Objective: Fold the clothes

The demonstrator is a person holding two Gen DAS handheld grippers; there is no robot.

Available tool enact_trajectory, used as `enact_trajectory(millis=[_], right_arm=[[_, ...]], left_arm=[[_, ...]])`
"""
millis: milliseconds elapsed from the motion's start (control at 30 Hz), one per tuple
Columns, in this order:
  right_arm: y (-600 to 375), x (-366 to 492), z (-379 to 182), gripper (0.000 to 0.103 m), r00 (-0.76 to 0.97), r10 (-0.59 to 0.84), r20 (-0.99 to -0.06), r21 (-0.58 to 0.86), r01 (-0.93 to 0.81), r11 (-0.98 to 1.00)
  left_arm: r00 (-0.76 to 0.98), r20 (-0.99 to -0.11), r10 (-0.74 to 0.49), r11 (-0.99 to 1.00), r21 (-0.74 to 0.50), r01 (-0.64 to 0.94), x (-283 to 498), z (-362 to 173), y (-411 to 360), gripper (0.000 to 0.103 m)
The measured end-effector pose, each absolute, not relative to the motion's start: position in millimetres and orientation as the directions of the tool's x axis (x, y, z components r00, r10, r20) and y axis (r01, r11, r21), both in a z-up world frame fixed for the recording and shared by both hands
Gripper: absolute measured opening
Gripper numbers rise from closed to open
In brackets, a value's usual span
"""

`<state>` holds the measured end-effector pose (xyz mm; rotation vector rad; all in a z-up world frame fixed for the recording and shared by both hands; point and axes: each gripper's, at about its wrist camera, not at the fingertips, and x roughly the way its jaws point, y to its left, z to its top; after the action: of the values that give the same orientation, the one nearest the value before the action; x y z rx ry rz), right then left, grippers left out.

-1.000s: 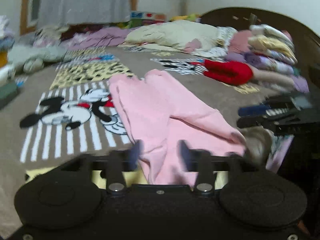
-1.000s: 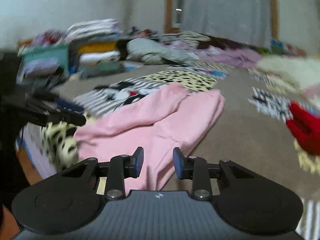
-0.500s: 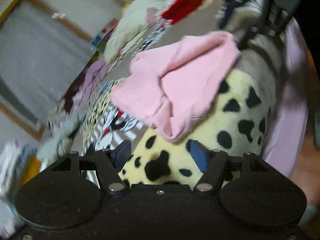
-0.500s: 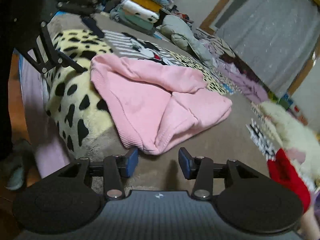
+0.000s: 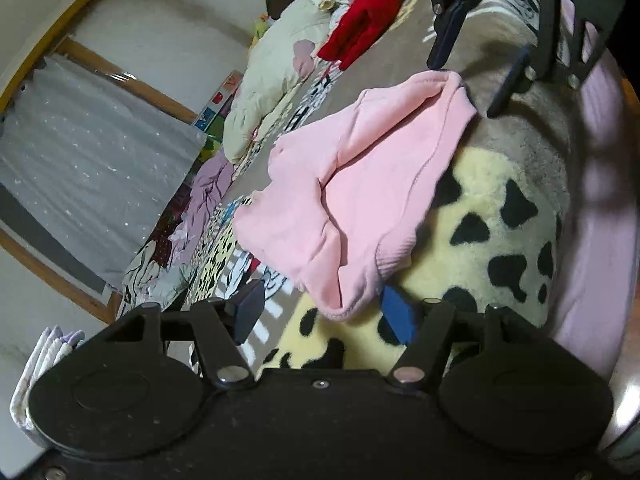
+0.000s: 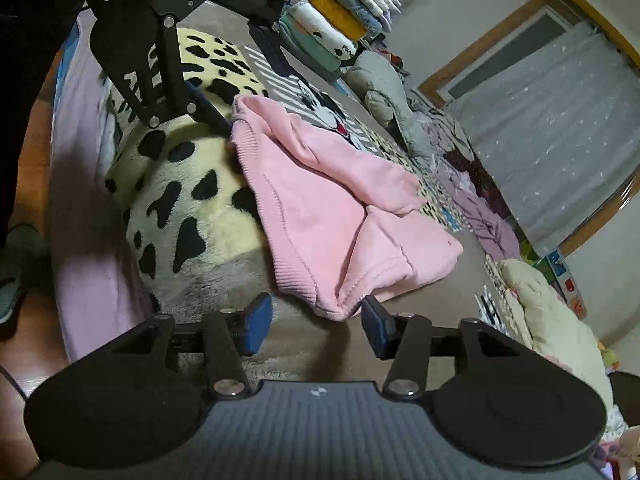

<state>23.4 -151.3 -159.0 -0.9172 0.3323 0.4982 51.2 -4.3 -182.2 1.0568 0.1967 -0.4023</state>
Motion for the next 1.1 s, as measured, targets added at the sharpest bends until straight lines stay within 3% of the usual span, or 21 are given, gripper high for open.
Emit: enact_trajectory(millis=[67,100,200,267,333,400,567,867,1100], right_arm=[[-149.9,26.6,-158.9,0.066,0.858,0.266,-0.44,-0.689,-0.512,0.513],[-150.2,26.8,-158.8,0.066,0.858,0.271,-0.437,-0.685,-0.512,0.518],[-151.1,27.3,-158.7,0.064,0.858,0.285,-0.428,-0.674,-0.513,0.532],[-149.1,25.5,-159.7,0.057,0.863,0.289,-0.415,-0.69,-0.505,0.518],[-147.4,26.7,-158.7,0.04,0.853,0.298,-0.428,-0.674,-0.521,0.523],[-146.1,28.7,-157.7,0.031,0.844,0.303,-0.443,-0.657,-0.536,0.53],[-147.2,21.7,-143.2,0.009,0.828,0.31,-0.468,-0.617,-0.557,0.555],[-158.2,-15.3,-124.1,0.01,0.781,0.345,-0.521,-0.592,-0.622,0.512],[-172.4,-24.7,-83.9,0.009,0.815,0.376,-0.442,-0.595,-0.58,0.557]], left_arm=[[0.921,-0.319,-0.222,0.406,0.829,0.385,52.1,-187.0,-11.3,0.058],[0.921,-0.322,-0.218,0.401,0.831,0.386,52.1,-188.1,-13.5,0.049],[0.925,-0.32,-0.203,0.393,0.839,0.376,50.2,-193.0,-19.6,0.038],[0.933,-0.306,-0.188,0.383,0.852,0.357,48.5,-196.5,-23.9,0.034],[0.94,-0.294,-0.172,0.373,0.864,0.339,47.7,-198.3,-27.7,0.027],[0.943,-0.294,-0.157,0.375,0.865,0.333,48.6,-196.7,-30.8,0.014],[0.946,-0.282,-0.16,0.35,0.88,0.322,36.8,-191.1,-34.6,0.011],[0.931,-0.309,-0.196,0.329,0.873,0.359,1.2,-175.1,-29.8,0.01],[0.91,-0.342,-0.234,0.495,0.764,0.414,-4.2,-144.9,-18.4,0.01]])
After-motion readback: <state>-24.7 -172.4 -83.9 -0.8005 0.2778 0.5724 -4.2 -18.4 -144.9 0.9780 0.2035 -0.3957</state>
